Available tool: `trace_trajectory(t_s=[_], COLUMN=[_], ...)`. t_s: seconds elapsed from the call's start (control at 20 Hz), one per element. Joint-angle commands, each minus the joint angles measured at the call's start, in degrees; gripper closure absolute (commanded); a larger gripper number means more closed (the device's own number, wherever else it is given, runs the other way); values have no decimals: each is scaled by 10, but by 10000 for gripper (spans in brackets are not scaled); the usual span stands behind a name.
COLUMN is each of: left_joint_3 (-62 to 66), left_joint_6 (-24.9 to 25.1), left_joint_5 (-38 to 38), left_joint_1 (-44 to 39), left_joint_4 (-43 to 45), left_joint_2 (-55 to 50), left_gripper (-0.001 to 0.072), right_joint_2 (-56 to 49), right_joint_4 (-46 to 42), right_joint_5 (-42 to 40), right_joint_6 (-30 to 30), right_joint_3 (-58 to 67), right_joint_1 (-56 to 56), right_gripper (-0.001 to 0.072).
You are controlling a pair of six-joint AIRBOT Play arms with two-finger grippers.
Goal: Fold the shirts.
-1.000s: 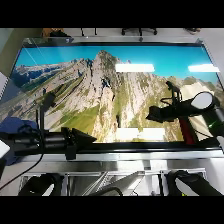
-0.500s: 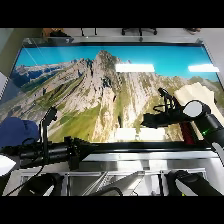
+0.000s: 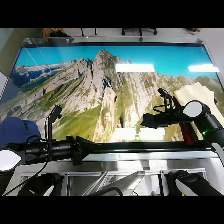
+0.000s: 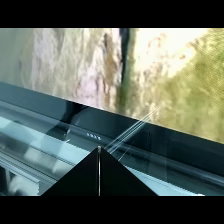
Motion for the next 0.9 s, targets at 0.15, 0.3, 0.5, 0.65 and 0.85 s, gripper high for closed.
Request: trace_trajectory(t_s=[0.15,0.3,0.5,0.65,0.85], left_joint_3=[0,0,13,84,192], left_joint_6=[0,0,-9,-56,-61], left_joint_5=[8,7,4,-21,-48], left_joint_1=[0,0,21,123,349], left_joint_4=[0,0,9,116,282], left_joint_2=[-3,-3,-3,-3,-5], left_gripper=[691,691,692,691,11], right_joint_2=[0,0,0,0,0], right_joint_4=[0,0,0,0,0], right_joint_5=[0,0,0,0,0], right_joint_6=[0,0,0,0,0], right_joint_3=[0,0,0,0,0], right_joint_1=[0,0,0,0,0], right_gripper=[689,689,689,689,689])
